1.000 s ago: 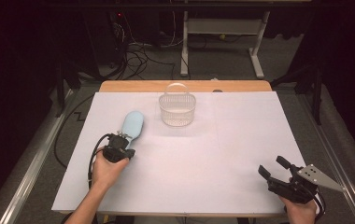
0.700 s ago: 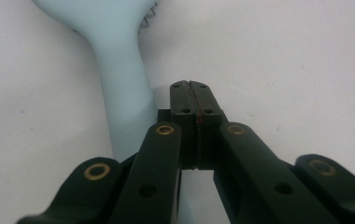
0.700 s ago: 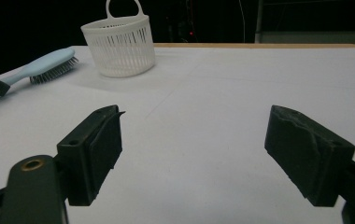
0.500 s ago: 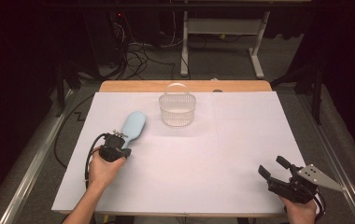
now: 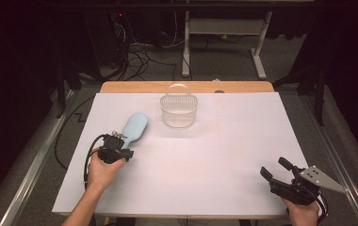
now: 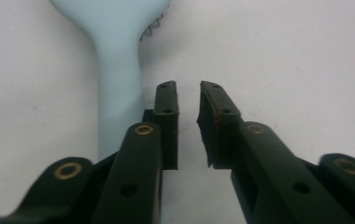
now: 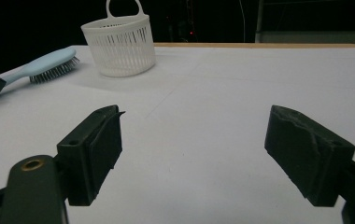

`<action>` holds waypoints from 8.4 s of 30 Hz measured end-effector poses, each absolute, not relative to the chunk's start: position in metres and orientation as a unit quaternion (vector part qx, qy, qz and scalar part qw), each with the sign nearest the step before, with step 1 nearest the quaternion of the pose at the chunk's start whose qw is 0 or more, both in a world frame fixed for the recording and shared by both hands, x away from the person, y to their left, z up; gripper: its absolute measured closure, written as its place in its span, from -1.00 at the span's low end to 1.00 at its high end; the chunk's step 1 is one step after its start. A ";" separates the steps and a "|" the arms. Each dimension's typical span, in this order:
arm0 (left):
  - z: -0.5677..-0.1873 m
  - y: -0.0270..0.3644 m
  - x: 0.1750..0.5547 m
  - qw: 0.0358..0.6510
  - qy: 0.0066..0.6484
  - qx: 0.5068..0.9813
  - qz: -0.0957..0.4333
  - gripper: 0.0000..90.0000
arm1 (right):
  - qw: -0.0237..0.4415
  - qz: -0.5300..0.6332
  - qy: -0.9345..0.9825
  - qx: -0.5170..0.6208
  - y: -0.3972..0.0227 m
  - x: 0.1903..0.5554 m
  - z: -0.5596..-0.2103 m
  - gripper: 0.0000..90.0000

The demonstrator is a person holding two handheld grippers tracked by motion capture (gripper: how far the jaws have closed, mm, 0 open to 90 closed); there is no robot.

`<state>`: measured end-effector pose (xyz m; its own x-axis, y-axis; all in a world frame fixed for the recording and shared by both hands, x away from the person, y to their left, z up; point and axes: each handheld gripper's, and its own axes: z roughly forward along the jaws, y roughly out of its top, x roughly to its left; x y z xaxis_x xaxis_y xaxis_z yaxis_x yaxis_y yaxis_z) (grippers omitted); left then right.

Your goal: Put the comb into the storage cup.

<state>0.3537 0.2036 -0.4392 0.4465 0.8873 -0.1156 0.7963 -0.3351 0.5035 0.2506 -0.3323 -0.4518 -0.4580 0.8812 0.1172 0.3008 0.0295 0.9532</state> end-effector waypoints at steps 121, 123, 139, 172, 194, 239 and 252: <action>-0.427 0.199 0.372 0.267 0.497 0.815 0.131 0.53 | 0.270 0.536 0.666 0.444 -0.332 0.252 -0.452 -0.56; -0.426 0.198 0.370 0.272 0.495 0.815 0.132 0.52 | 0.270 0.536 0.666 0.444 -0.332 0.252 -0.452 -0.56; -0.422 0.187 0.352 0.303 0.468 0.821 0.125 0.53 | 0.271 0.536 0.665 0.443 -0.331 0.253 -0.452 -0.56; -0.421 0.165 0.317 0.346 0.419 0.830 0.121 0.52 | 0.265 0.544 0.672 0.427 -0.325 0.253 -0.450 -0.56; -0.416 0.142 0.305 0.359 0.386 0.840 0.127 0.52 | 0.247 0.556 0.686 0.399 -0.300 0.254 -0.446 -0.57; -0.421 0.105 0.297 0.380 0.349 0.850 0.104 0.52 | 0.175 0.570 0.714 0.367 -0.242 0.264 -0.448 -0.62; -0.422 0.095 0.296 0.386 0.342 0.851 0.097 0.52 | 0.171 0.568 0.722 0.356 -0.229 0.267 -0.450 -0.62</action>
<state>0.2961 0.0947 -0.4220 0.7475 0.6569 -0.0985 0.5067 -0.4681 0.7240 0.2674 -0.2294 -0.4495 -0.6889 0.7077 0.1569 0.3197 0.1023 0.9420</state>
